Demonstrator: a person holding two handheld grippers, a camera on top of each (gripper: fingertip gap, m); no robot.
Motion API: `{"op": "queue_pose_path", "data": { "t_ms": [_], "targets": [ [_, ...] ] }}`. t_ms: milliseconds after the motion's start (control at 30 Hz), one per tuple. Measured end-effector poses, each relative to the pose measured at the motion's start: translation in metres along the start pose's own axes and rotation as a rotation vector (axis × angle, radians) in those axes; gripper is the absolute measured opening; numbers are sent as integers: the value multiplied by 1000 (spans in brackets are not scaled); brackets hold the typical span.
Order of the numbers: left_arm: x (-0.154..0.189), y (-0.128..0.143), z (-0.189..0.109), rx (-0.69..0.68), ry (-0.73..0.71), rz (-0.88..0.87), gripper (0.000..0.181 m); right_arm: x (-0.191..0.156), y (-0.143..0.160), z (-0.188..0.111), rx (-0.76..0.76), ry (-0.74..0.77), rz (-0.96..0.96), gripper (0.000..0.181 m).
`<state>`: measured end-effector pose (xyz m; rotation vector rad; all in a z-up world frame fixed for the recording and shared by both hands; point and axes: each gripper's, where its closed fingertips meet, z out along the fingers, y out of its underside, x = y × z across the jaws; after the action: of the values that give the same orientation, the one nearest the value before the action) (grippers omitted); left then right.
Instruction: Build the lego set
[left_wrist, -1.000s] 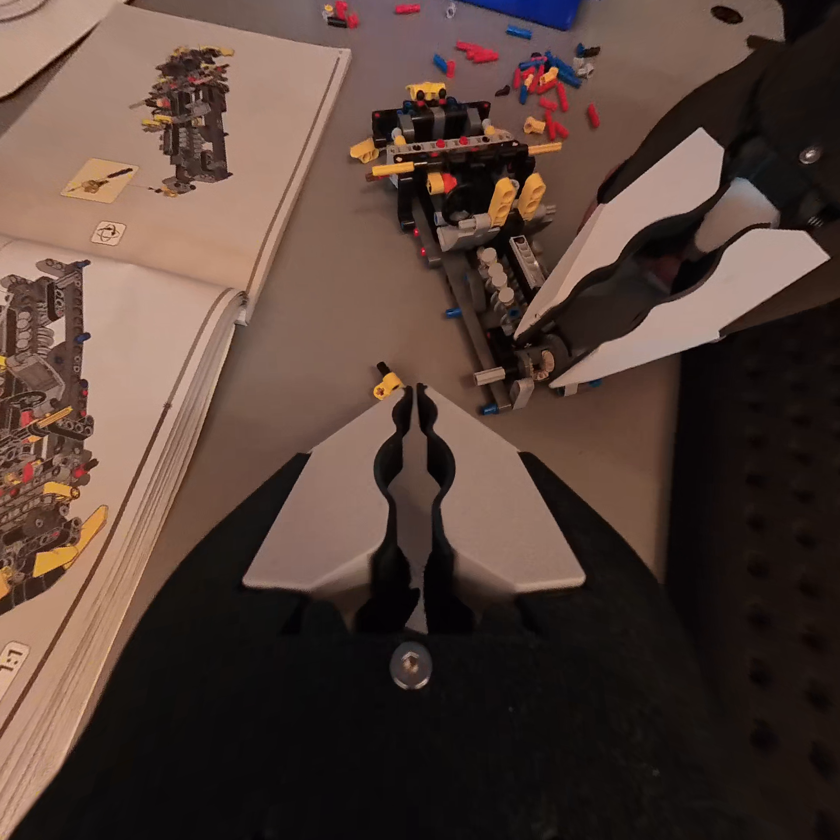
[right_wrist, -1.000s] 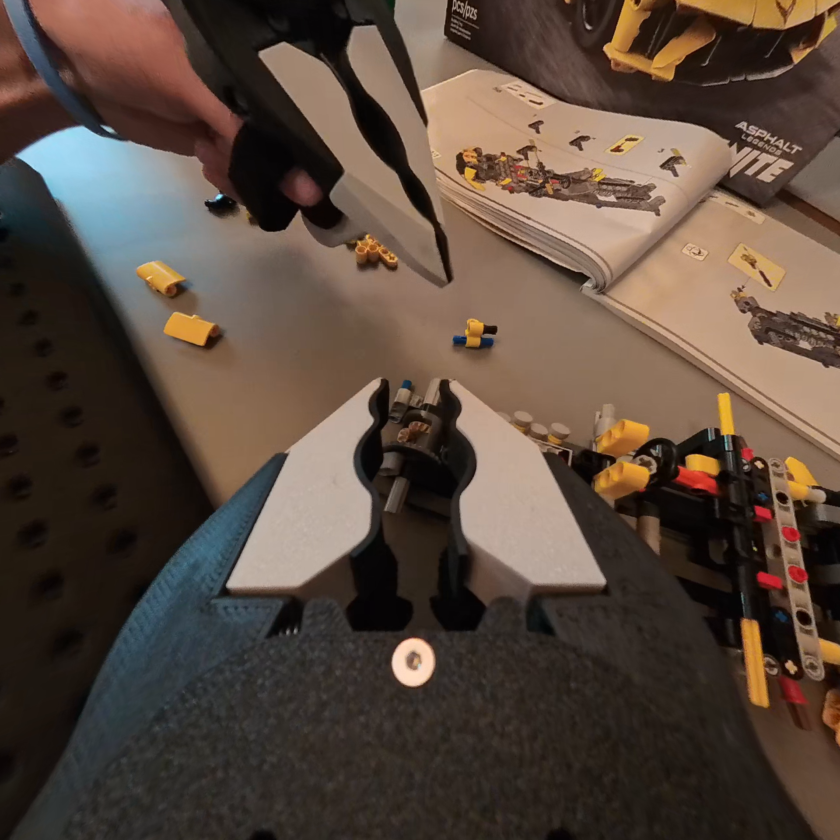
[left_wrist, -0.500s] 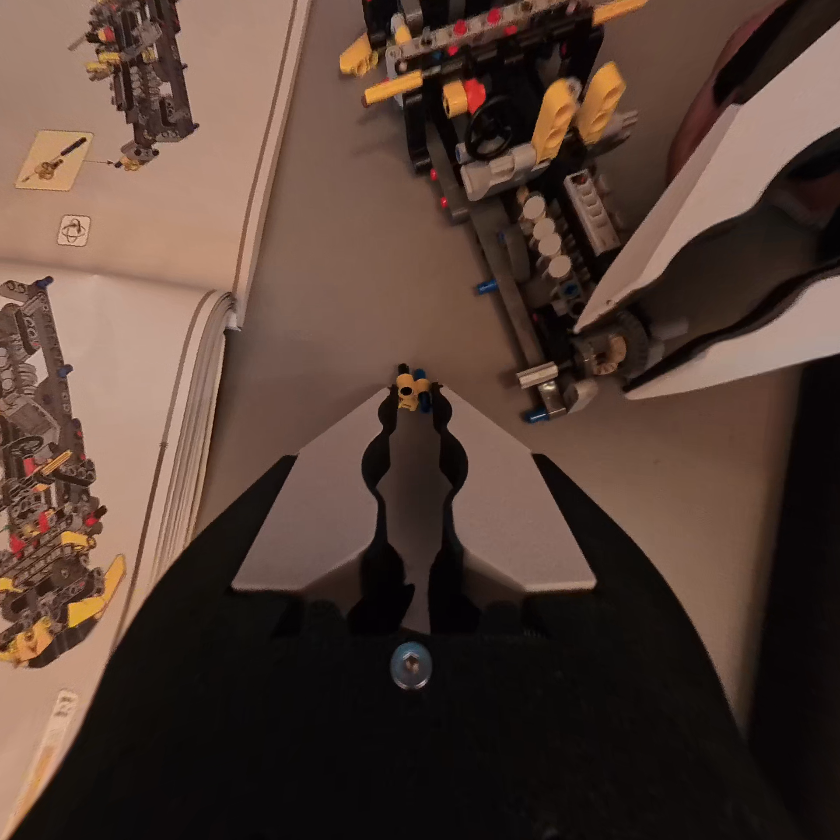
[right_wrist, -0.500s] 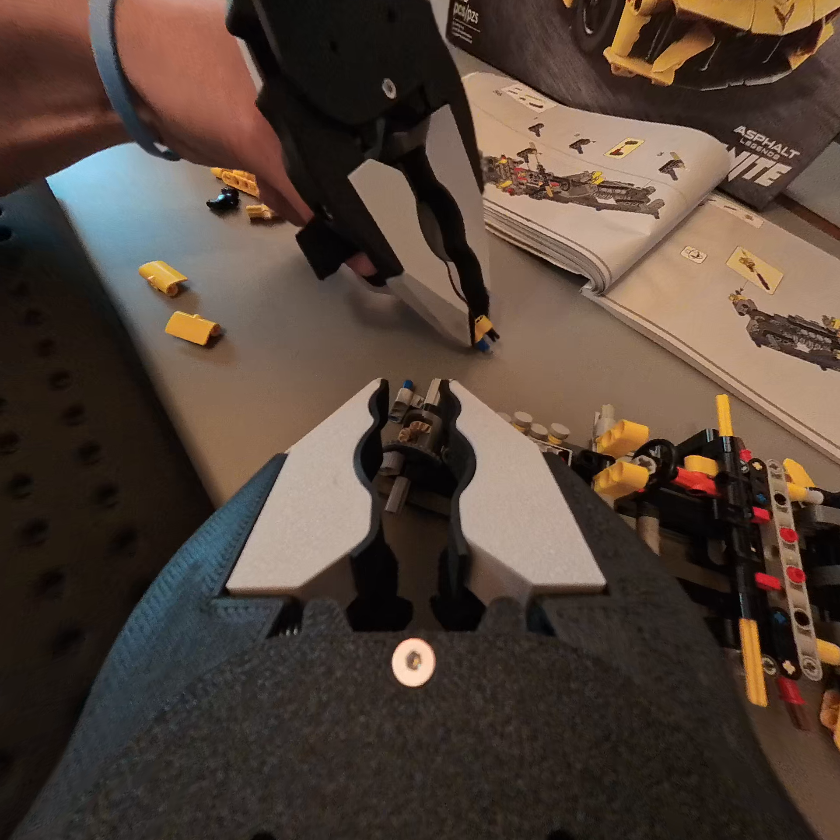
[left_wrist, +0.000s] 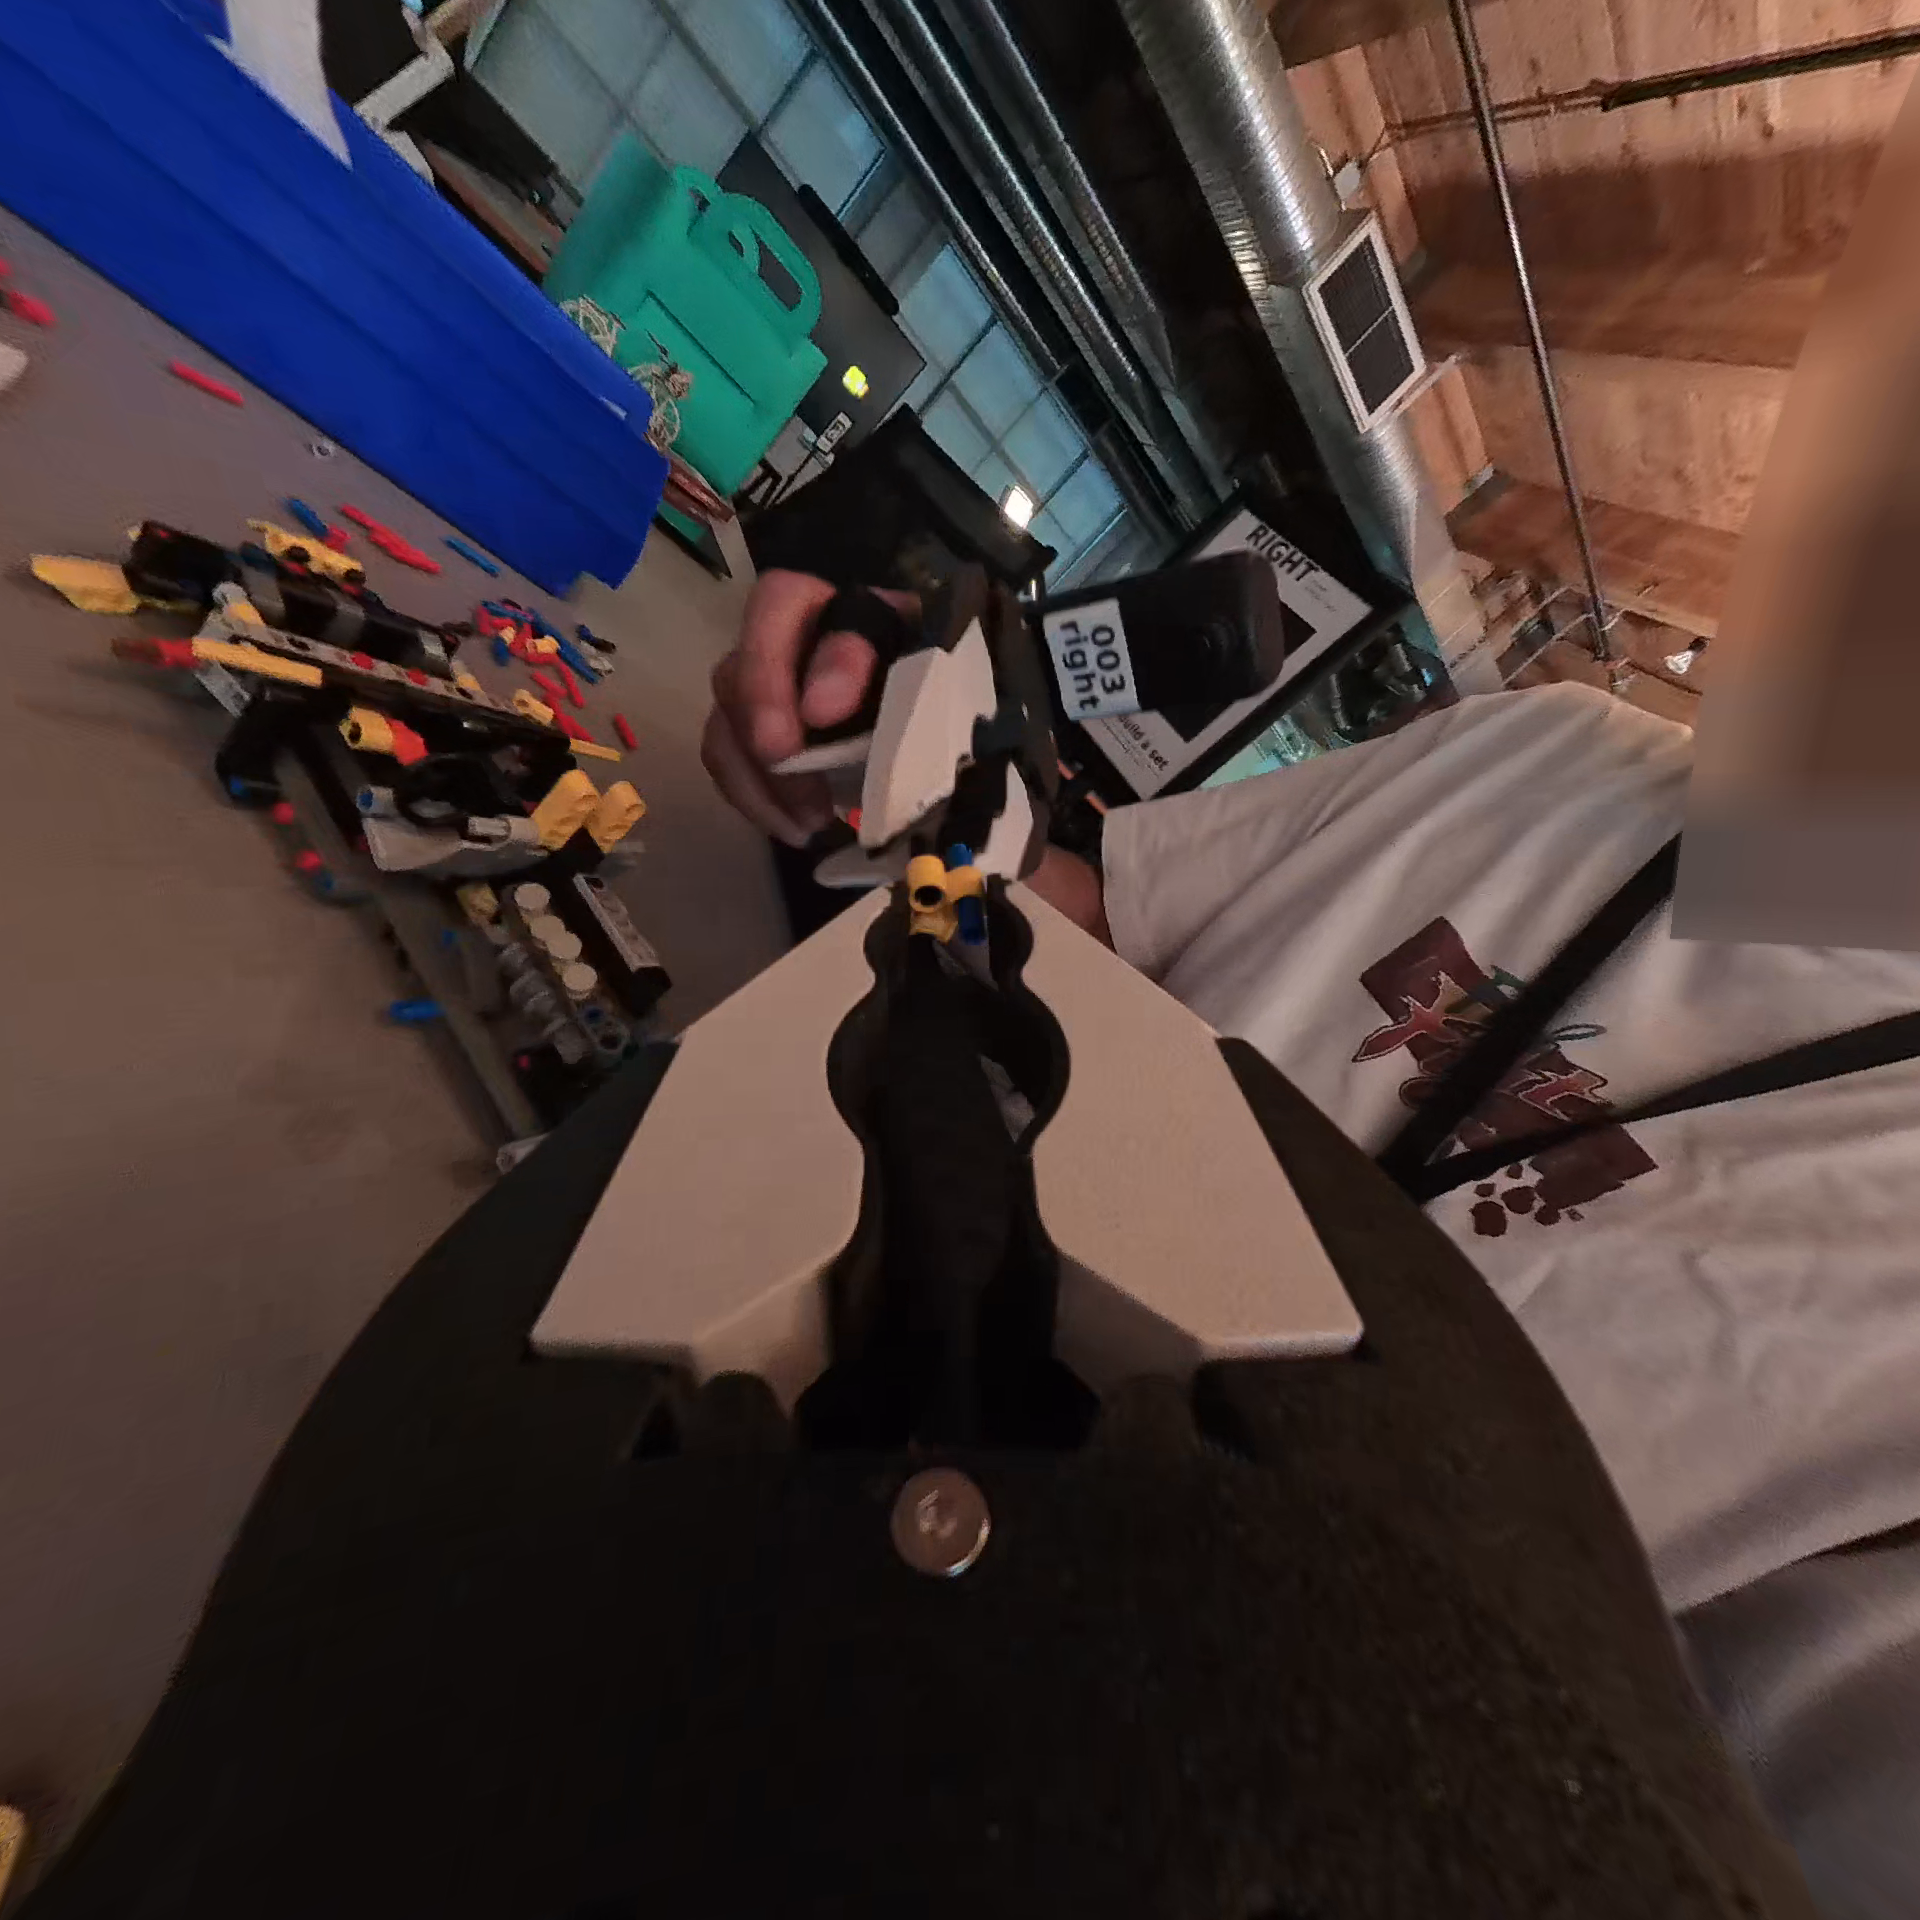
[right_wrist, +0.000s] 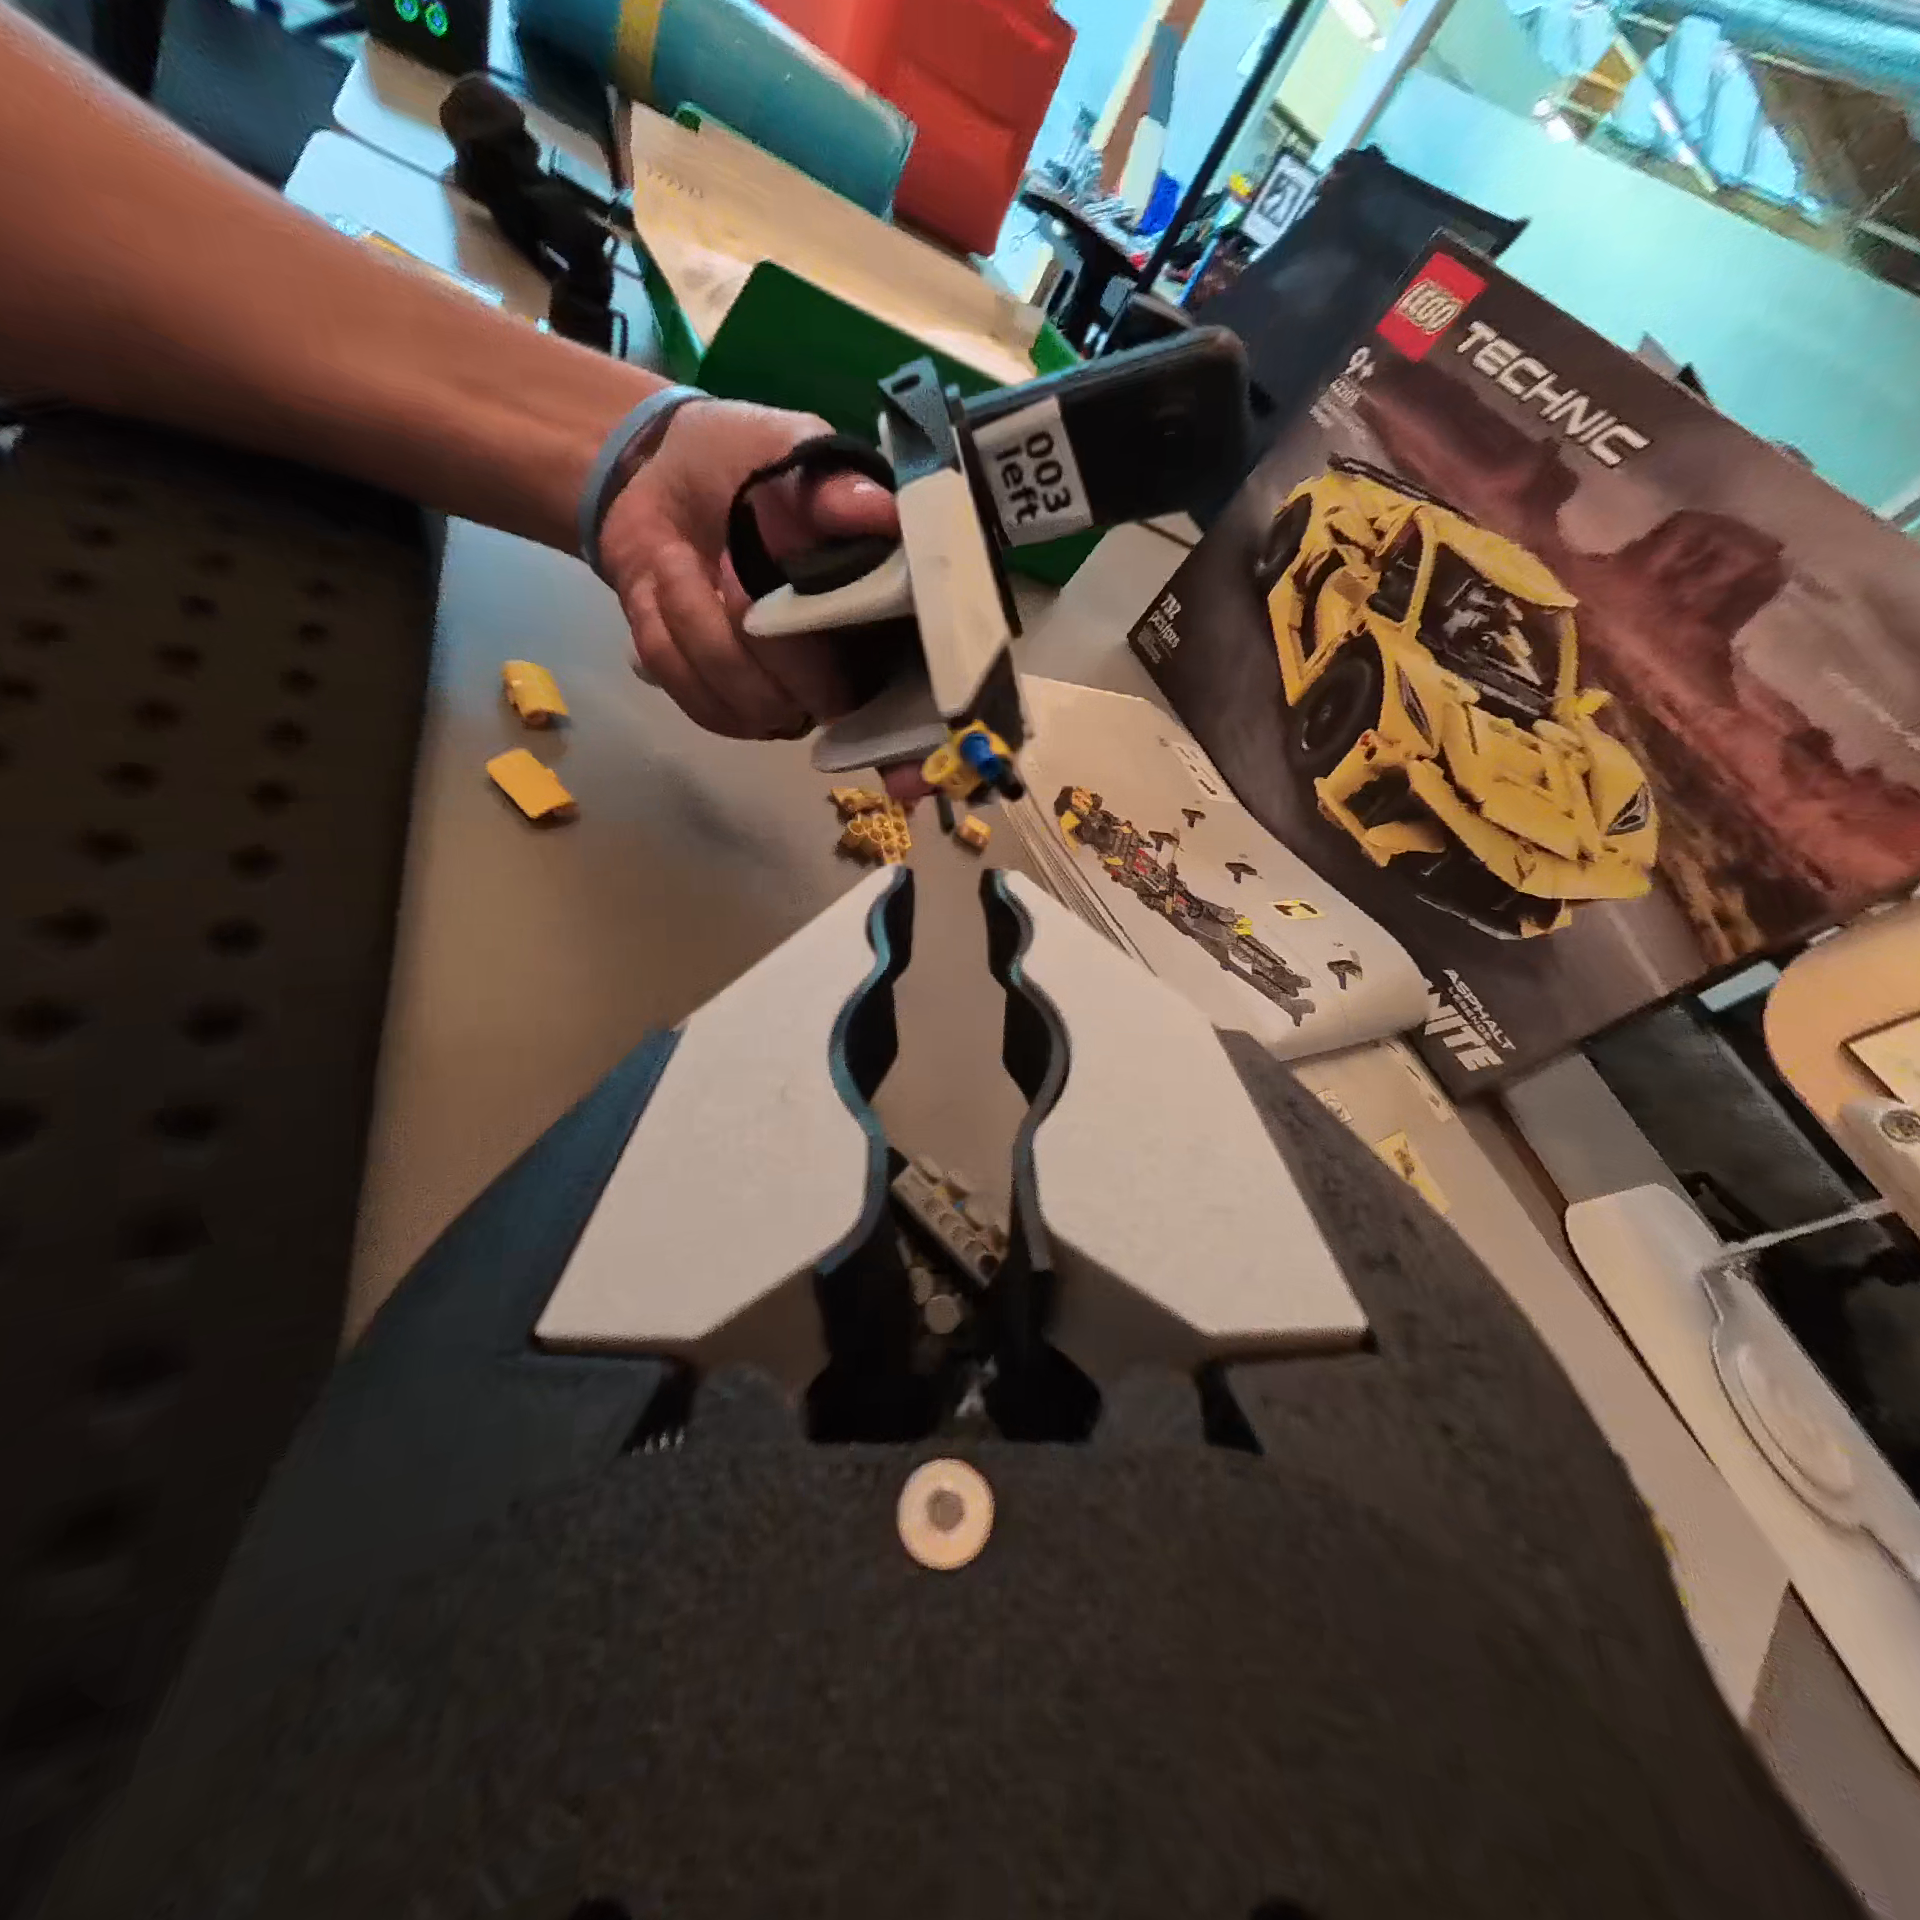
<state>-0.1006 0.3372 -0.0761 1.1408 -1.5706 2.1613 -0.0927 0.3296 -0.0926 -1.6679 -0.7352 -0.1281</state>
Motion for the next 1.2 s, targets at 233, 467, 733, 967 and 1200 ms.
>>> {"op": "queue_pose_path", "data": {
  "t_ms": [233, 467, 733, 967, 1200],
  "targets": [
    [-18, 8, -3, -23, -44, -137, 16, 10, 9, 9, 132, 17, 38, 21],
    [-27, 24, 2, -101, -35, -254, 16, -4, 11, 11, 114, 15, -31, 13],
    [-24, 28, 2, -130, -35, -244, 16, -14, 9, 14, 112, -8, -65, 4],
    [-40, 4, -7, -33, -190, -85, 19, 13, 23, 17, -32, 80, 89, 3],
    [-59, -12, -16, -94, -618, 484, 19, 40, 39, 15, -71, 137, 417, 2]
  ]
}}
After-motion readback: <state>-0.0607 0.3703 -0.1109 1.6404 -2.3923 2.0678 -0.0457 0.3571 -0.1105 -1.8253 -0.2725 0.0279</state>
